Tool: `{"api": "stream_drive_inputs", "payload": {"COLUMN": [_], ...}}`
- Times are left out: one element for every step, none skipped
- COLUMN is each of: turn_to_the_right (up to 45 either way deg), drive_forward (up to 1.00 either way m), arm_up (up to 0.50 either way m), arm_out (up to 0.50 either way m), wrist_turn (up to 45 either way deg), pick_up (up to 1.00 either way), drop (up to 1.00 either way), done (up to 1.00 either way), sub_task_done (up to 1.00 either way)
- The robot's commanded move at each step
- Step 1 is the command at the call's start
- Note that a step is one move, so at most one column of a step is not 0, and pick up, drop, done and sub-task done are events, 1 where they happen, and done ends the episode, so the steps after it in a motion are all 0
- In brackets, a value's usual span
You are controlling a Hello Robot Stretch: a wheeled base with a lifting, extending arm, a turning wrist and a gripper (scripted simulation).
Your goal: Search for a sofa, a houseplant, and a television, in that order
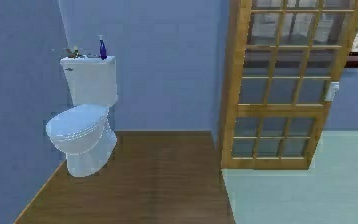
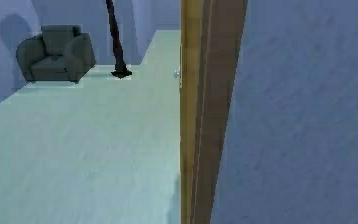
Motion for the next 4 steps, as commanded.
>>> {"api": "stream_drive_inputs", "payload": {"turn_to_the_right": [-30.0, 0.0, 45.0, 30.0], "drive_forward": [0.0, 0.2, 0.0, 0.0], "arm_up": [0.0, 0.0, 0.0, 0.0], "arm_out": [0.0, 0.0, 0.0, 0.0], "wrist_turn": [0.0, 0.0, 0.0, 0.0], "pick_up": [0.0, 0.0, 0.0, 0.0], "drop": [0.0, 0.0, 0.0, 0.0], "done": [0.0, 0.0, 0.0, 0.0], "sub_task_done": [0.0, 0.0, 0.0, 0.0]}}
